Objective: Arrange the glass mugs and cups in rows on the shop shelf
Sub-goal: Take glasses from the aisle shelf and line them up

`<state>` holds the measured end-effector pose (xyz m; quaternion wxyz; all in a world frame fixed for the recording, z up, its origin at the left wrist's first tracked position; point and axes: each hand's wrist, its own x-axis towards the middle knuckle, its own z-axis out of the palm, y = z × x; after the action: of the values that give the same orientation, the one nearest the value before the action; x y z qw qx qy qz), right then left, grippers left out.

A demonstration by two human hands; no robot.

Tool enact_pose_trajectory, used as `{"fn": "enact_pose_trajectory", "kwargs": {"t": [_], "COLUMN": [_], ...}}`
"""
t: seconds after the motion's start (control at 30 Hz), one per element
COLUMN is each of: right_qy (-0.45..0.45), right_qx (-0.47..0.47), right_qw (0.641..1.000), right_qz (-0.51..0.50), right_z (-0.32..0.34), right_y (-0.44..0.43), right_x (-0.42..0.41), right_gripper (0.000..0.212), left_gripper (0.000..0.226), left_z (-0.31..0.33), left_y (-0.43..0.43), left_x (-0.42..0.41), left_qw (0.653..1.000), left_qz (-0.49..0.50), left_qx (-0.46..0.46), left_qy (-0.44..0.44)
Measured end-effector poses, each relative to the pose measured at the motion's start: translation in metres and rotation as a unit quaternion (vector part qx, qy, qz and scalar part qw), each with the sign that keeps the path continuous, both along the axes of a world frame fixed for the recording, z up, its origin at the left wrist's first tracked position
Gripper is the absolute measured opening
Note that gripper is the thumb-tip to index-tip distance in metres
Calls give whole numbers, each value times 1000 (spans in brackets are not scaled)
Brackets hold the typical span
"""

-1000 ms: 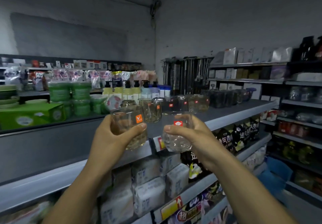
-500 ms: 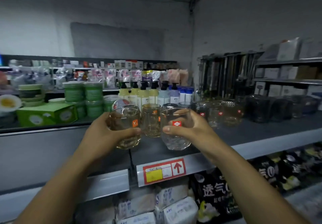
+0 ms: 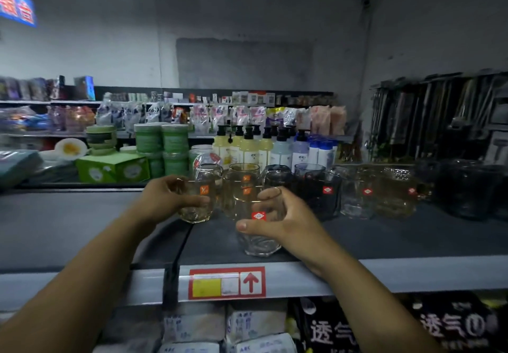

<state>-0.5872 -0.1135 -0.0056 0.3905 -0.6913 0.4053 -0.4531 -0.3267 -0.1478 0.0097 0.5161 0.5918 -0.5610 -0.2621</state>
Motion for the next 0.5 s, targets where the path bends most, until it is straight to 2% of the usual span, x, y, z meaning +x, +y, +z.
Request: {"fn": "enact_pose_trajectory", "kwargs": {"t": [0.13, 0.23, 0.37, 0.5], "right_qy": [-4, -3, 7, 9], "right_qx": [3, 0, 5, 10], "right_qw": [1000, 1000, 1000, 1000], "right_qz": [-3, 1, 11, 18], "right_z": [-4, -5, -4, -4], "right_y": [-3, -3, -1, -3], "right_x": [-2, -2, -3, -5], "right_gripper": [76, 72, 67, 76], "left_gripper": [51, 76, 69, 80], "left_z": [-7, -11, -12, -15], "left_y": [-6, -10, -8, -8], "left_x": [2, 3, -2, 5], "left_qw": [1000, 999, 999, 999], "left_qz": [-5, -17, -11, -28], "left_qx": [-7, -10, -24, 5], "left_qy": [25, 49, 40, 37]}}
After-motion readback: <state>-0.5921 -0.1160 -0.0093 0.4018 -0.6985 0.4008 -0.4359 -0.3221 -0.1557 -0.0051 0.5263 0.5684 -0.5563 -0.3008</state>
